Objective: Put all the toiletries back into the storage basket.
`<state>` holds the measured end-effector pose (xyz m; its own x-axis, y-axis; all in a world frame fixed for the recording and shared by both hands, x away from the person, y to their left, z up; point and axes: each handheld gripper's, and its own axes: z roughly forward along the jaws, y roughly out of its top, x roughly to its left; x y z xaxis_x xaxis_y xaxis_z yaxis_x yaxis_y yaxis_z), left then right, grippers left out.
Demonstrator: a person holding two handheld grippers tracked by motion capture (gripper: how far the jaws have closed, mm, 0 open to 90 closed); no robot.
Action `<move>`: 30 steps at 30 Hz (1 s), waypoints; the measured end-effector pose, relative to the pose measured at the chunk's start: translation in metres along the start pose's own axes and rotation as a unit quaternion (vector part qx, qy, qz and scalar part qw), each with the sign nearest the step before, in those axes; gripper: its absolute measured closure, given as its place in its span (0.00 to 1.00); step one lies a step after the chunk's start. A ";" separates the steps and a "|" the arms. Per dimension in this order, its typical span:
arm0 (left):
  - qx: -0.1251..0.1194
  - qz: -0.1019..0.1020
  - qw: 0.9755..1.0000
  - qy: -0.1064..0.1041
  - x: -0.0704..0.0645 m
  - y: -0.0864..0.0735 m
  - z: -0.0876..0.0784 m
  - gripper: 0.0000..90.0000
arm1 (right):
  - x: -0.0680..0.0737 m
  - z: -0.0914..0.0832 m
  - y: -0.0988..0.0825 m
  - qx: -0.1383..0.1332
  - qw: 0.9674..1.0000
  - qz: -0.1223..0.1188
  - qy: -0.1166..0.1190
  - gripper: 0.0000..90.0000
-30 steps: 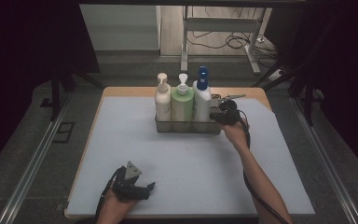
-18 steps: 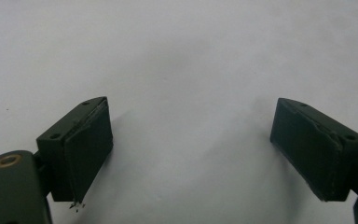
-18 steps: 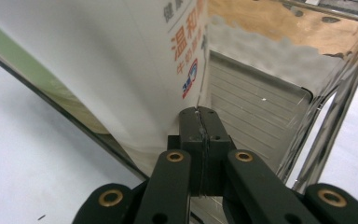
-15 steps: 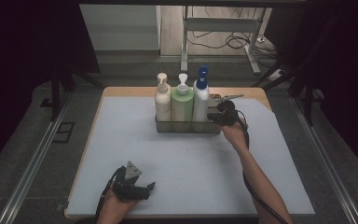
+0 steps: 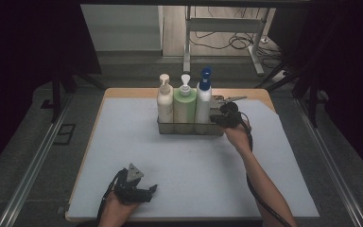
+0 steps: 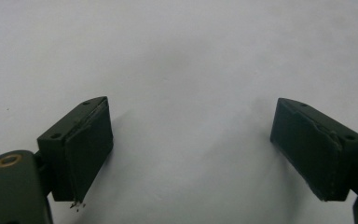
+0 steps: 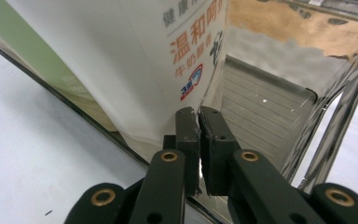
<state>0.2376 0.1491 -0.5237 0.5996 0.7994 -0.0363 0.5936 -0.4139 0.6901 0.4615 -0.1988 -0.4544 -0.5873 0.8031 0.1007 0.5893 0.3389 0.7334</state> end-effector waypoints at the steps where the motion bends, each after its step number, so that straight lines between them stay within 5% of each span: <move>1: 0.001 0.002 1.000 0.000 0.000 0.000 0.000 0.14 | 0.000 -0.001 0.000 -0.003 1.000 0.001 -0.001 0.94; 30: -0.001 0.001 1.000 0.001 -0.001 0.000 0.000 0.14 | 0.011 -0.051 -0.005 -0.021 0.999 -0.039 0.004 0.39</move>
<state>0.2373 0.1486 -0.5240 0.6005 0.7989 -0.0330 0.5904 -0.4151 0.6922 0.4240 -0.2168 -0.4228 -0.6343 0.7716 0.0477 0.5182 0.3786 0.7669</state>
